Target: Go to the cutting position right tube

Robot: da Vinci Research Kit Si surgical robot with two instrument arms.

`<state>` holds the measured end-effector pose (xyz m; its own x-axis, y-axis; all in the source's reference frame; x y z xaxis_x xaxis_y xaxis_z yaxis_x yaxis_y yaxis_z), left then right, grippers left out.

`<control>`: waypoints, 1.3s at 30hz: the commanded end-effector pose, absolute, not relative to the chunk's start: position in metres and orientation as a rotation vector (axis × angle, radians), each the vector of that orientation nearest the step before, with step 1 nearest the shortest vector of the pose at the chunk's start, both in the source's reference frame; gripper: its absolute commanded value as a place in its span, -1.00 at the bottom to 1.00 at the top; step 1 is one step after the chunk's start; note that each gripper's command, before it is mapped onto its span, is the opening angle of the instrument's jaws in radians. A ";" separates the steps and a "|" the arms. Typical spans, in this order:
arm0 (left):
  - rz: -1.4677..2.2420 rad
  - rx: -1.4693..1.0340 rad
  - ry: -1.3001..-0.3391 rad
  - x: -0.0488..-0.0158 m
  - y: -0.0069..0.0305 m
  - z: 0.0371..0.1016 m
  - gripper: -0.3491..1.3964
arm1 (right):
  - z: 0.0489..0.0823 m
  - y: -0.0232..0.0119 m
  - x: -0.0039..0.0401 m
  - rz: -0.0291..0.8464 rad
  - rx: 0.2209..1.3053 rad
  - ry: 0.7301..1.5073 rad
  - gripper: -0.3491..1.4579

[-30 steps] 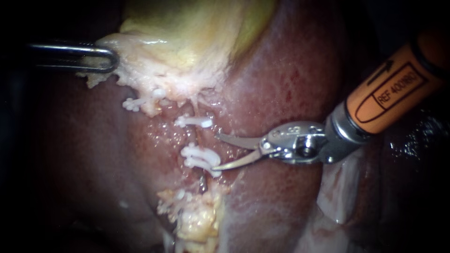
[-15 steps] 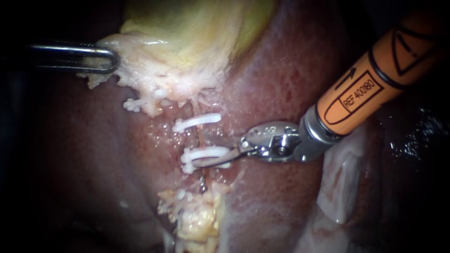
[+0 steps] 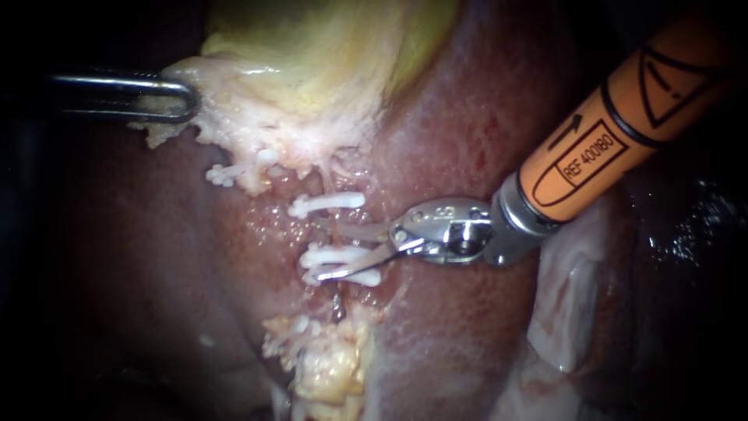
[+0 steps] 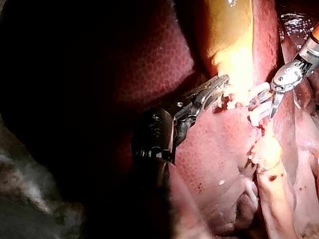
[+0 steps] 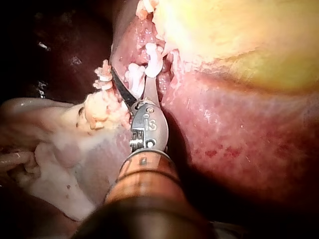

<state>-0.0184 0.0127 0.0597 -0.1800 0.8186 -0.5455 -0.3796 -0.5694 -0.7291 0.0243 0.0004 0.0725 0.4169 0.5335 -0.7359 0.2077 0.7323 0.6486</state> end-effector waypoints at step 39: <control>1.852 -1.243 -0.555 -0.0187 0.0128 0.0597 -1.00 | 0.0687 -0.0008 0.0294 0.226 0.792 1.237 0.80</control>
<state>-0.0187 0.0128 0.0597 -0.1785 0.8190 -0.5454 -0.3846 -0.5682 -0.7275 0.0294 -0.0008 0.0687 0.3446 0.5577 -0.7551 0.2544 0.7189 0.6470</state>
